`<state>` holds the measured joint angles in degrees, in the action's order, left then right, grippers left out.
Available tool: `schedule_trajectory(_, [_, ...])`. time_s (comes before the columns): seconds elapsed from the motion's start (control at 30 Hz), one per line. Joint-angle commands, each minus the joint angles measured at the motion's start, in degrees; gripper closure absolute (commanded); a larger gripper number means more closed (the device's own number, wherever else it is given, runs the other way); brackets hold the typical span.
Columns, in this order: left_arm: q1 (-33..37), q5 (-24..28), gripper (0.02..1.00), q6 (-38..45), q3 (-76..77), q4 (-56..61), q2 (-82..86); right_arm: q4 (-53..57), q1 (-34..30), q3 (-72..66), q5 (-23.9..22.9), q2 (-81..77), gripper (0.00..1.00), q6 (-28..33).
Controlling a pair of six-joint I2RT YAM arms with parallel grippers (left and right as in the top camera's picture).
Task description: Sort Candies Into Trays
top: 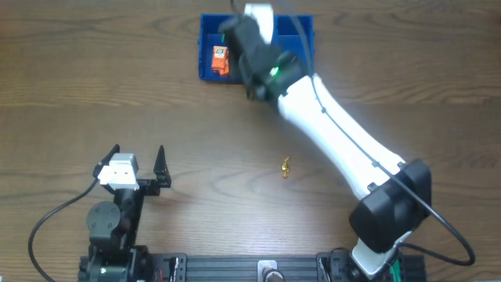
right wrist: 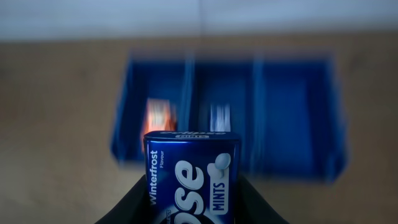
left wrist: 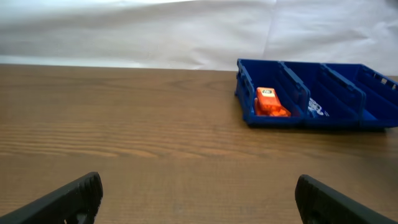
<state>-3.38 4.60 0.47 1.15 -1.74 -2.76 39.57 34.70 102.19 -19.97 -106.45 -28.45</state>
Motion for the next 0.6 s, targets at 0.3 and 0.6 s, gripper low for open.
schedule_trajectory(0.3, [0.3,1.0,0.020,0.8,-0.8,-2.3,0.5,0.7,-7.2,21.3,-0.6,-20.9,0.735,8.5])
schedule_trajectory(0.6, [0.3,1.0,0.020,0.8,-0.8,-2.3,0.5,0.1,-7.9,21.2,2.3,-26.6,0.726,6.8])
